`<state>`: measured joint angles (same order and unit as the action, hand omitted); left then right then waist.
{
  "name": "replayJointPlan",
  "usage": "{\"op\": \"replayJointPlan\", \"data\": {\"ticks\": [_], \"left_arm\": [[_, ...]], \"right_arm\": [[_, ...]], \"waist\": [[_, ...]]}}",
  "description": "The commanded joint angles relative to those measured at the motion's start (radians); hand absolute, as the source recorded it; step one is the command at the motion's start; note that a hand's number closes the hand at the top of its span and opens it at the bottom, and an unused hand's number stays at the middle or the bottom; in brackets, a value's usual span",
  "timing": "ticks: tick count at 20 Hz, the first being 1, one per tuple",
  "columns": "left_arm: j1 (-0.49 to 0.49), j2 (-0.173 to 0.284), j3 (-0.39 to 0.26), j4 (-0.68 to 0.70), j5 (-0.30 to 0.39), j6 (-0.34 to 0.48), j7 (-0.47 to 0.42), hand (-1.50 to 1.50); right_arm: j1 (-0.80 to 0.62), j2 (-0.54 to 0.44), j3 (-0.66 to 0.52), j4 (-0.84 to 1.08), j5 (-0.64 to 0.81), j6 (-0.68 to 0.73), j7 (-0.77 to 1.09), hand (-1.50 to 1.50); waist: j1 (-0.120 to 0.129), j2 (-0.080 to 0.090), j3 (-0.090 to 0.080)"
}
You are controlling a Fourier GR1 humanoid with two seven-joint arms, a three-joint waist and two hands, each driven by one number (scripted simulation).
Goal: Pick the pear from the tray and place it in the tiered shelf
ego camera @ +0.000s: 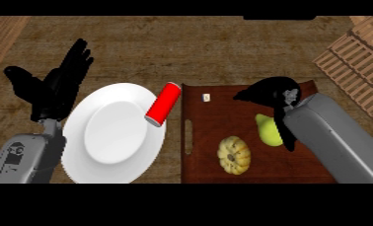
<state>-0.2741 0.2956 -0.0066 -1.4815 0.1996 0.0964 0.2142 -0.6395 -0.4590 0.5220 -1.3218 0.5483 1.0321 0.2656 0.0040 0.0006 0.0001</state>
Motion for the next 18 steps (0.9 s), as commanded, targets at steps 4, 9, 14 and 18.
{"op": "replayJointPlan", "data": {"ticks": [4,9,14,18], "left_arm": [[0.035,0.018,0.041,-0.035,0.004,-0.061,0.004,0.0],[0.03,-0.042,0.024,-0.038,-0.037,-0.027,0.016,0.0],[0.022,-0.049,0.033,-0.017,-0.056,-0.031,-0.023,0.0],[-0.017,-0.049,0.047,0.037,-0.051,-0.044,-0.022,0.0]], "right_arm": [[0.071,0.056,0.008,0.046,0.122,-0.054,-0.054,-1.5],[0.091,0.012,-0.024,0.064,0.174,-0.024,-0.152,-1.5],[0.072,0.053,0.004,0.15,0.222,-0.035,-0.189,1.5],[0.137,-0.01,0.102,0.066,0.304,-0.177,-0.331,1.5]], "waist": [[0.002,-0.001,0.0],[-0.001,-0.001,0.0],[0.003,0.001,0.0],[-0.003,0.001,0.0]]}}
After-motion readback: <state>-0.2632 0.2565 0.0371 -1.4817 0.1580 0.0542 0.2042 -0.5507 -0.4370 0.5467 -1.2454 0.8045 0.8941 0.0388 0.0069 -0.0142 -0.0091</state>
